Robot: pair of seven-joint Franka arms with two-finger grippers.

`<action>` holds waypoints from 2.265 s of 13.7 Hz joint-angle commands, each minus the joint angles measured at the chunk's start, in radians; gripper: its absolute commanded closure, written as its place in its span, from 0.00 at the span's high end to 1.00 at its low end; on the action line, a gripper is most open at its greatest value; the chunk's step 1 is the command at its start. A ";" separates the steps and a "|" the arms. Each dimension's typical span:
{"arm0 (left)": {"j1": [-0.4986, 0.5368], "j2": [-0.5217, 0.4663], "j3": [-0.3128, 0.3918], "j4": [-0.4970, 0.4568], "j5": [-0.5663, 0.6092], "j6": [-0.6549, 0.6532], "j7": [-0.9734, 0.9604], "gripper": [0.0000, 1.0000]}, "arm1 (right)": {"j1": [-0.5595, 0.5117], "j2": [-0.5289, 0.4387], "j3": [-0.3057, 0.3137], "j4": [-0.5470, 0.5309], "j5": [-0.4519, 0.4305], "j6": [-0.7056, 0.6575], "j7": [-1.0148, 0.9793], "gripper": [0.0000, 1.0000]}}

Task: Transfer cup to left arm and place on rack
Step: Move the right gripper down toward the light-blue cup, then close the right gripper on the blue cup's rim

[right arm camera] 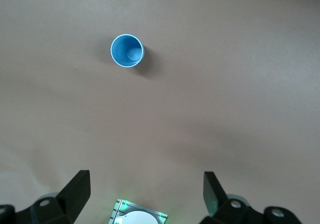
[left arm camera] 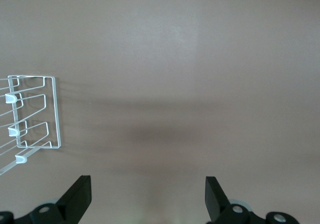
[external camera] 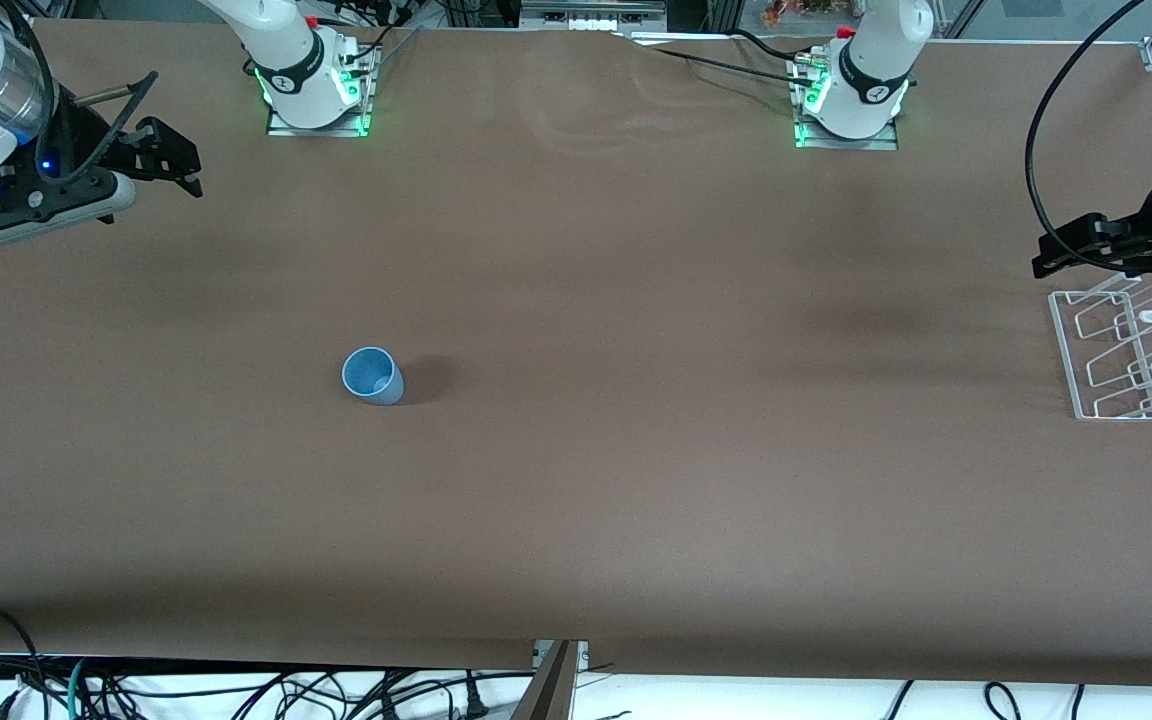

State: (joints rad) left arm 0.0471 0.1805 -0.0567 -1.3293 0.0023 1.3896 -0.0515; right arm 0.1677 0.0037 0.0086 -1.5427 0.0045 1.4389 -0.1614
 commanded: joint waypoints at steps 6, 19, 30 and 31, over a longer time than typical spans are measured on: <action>-0.019 -0.052 0.000 -0.036 -0.018 0.006 -0.005 1.00 | 0.022 0.001 -0.006 -0.016 -0.015 0.011 0.011 1.00; -0.015 -0.098 0.000 -0.122 -0.016 0.069 0.006 1.00 | 0.079 0.355 -0.002 -0.284 -0.015 0.693 0.149 1.00; -0.021 -0.073 -0.002 -0.097 -0.019 0.062 0.004 1.00 | 0.095 0.501 -0.002 -0.290 -0.008 0.831 0.187 0.85; -0.021 -0.073 -0.002 -0.097 -0.025 0.062 0.006 1.00 | 0.093 0.513 -0.001 -0.290 -0.006 0.831 0.186 0.70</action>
State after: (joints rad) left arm 0.0274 0.1062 -0.0575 -1.4352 0.0014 1.4481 -0.0515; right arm 0.2515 0.4927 0.0095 -1.8375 0.0025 2.2564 0.0020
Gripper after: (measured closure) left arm 0.000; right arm 0.088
